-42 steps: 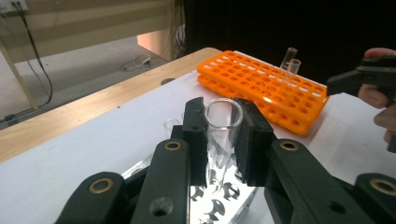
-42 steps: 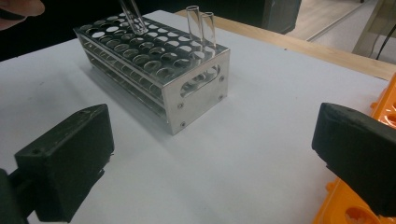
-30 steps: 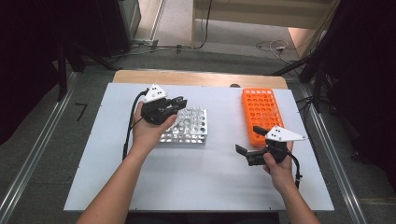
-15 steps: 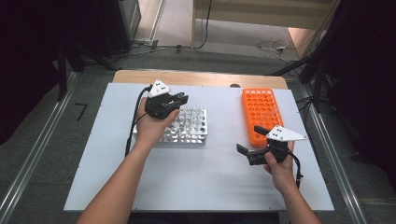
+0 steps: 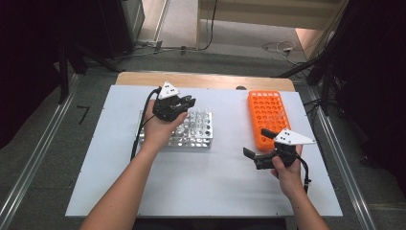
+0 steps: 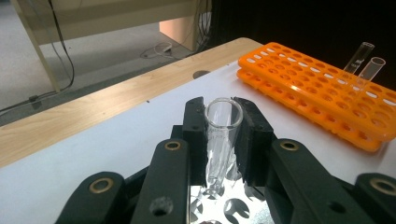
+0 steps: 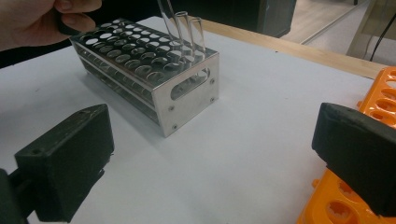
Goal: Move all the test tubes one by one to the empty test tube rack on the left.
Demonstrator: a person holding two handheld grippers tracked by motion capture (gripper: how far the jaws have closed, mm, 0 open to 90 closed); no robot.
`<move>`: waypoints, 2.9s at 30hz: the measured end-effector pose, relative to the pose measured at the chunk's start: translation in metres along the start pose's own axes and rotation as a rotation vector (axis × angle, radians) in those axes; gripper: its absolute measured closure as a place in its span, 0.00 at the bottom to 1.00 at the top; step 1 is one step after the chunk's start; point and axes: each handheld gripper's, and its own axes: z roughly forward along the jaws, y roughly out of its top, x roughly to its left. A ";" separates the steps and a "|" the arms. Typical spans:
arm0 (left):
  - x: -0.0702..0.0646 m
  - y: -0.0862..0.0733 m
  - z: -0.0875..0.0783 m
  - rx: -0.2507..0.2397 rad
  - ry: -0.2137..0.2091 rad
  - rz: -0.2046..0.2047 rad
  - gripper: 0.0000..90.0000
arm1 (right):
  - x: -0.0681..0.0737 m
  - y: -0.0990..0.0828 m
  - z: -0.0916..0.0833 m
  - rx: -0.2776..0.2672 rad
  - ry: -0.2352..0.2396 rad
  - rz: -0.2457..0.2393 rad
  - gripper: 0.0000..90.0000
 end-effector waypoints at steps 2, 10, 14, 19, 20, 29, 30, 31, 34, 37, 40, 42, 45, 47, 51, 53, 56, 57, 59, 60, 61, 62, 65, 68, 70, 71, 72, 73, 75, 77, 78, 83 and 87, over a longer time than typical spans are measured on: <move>-0.001 -0.001 0.002 0.008 0.009 0.003 0.84 | 0.000 0.000 0.000 0.001 0.000 0.000 0.00; -0.007 -0.003 0.007 0.037 0.027 0.029 0.84 | 0.001 0.000 0.000 0.003 -0.001 -0.003 0.00; -0.009 -0.005 0.010 0.059 0.048 0.035 0.84 | 0.000 0.000 0.000 0.003 -0.002 -0.001 0.00; -0.010 -0.008 0.014 0.077 0.057 0.027 0.84 | 0.000 0.000 0.000 0.001 -0.001 -0.003 0.00; -0.010 -0.008 0.014 0.082 0.059 0.026 0.84 | 0.000 0.000 0.000 0.001 -0.001 -0.003 0.00; -0.012 -0.010 0.017 0.103 0.060 0.023 0.84 | 0.000 0.000 0.000 0.002 -0.004 -0.001 0.00; -0.011 -0.010 0.017 0.105 0.057 0.019 0.84 | -0.001 0.000 0.000 0.002 -0.004 0.000 0.00; -0.011 -0.011 0.018 0.107 0.053 0.010 0.84 | -0.001 -0.001 0.000 0.002 -0.005 0.000 0.00; -0.010 -0.012 0.020 0.132 0.055 -0.003 0.83 | 0.000 -0.001 0.000 0.002 -0.004 0.000 0.00; -0.012 -0.014 0.023 0.143 0.059 -0.004 0.83 | 0.000 -0.001 0.000 0.003 -0.004 0.000 0.00; -0.012 -0.015 0.024 0.151 0.062 0.000 0.83 | -0.001 -0.001 0.000 0.003 -0.003 -0.001 0.00; -0.012 -0.015 0.024 0.154 0.061 -0.001 0.82 | -0.001 -0.001 0.000 0.004 -0.004 -0.001 0.00; -0.012 -0.016 0.024 0.172 0.061 -0.006 0.81 | -0.001 -0.001 0.001 0.004 -0.005 -0.002 0.00; -0.012 -0.017 0.025 0.178 0.061 -0.010 0.81 | -0.001 -0.001 0.001 0.005 -0.006 -0.002 0.00; -0.011 -0.017 0.023 0.178 0.064 -0.013 0.79 | -0.001 -0.001 0.000 0.004 -0.005 -0.001 0.00; -0.011 -0.017 0.021 0.168 0.063 -0.013 0.75 | -0.001 -0.001 0.001 0.004 -0.006 -0.002 0.00; -0.010 -0.018 0.017 0.148 0.052 -0.033 0.69 | -0.001 -0.001 0.001 0.006 -0.006 -0.003 0.00; -0.009 -0.018 0.016 0.138 0.051 -0.040 0.67 | -0.001 -0.001 0.001 0.006 -0.007 -0.003 0.00; -0.008 -0.019 0.011 0.114 0.045 -0.056 0.63 | -0.001 -0.001 0.000 0.005 -0.008 -0.004 0.00; -0.008 -0.020 0.009 0.100 0.043 -0.062 0.60 | -0.002 -0.001 0.000 0.004 -0.008 -0.004 0.00; -0.008 -0.020 0.005 0.092 0.042 -0.065 0.57 | -0.002 -0.001 0.000 0.005 -0.009 -0.002 0.00; -0.008 -0.021 0.003 0.077 0.037 -0.074 0.54 | -0.002 -0.001 0.000 0.005 -0.011 -0.002 0.00; -0.011 -0.023 -0.006 0.052 0.032 -0.074 0.46 | -0.002 -0.001 0.000 0.007 -0.013 -0.003 0.00; -0.014 -0.025 -0.014 0.040 0.030 -0.067 0.39 | -0.002 -0.001 0.000 0.008 -0.015 -0.004 0.00; -0.016 -0.026 -0.020 0.026 0.020 -0.069 0.35 | -0.003 -0.001 0.000 0.007 -0.016 -0.006 0.00; -0.018 -0.027 -0.023 0.016 0.015 -0.070 0.34 | -0.003 -0.001 0.000 0.007 -0.017 -0.006 0.00; -0.020 -0.027 -0.027 0.006 0.013 -0.073 0.32 | -0.003 -0.001 0.000 0.006 -0.017 -0.003 0.00; -0.022 -0.028 -0.030 -0.001 0.009 -0.071 0.31 | -0.004 -0.001 0.000 0.007 -0.019 -0.004 0.00; -0.026 -0.030 -0.035 -0.012 0.001 -0.064 0.29 | -0.004 -0.001 -0.001 0.008 -0.023 -0.001 0.00; -0.031 -0.031 -0.040 -0.012 -0.010 -0.052 0.25 | -0.006 -0.002 -0.001 0.007 -0.027 0.002 0.00; -0.034 -0.032 -0.042 -0.013 -0.012 -0.042 0.23 | -0.006 -0.002 -0.002 0.006 -0.028 0.001 0.00; -0.044 -0.037 -0.055 -0.036 -0.044 -0.031 0.15 | -0.010 -0.002 -0.004 0.005 -0.043 0.010 0.00; -0.050 -0.041 -0.066 -0.062 -0.061 -0.040 0.11 | -0.015 -0.002 -0.006 0.000 -0.059 0.018 0.00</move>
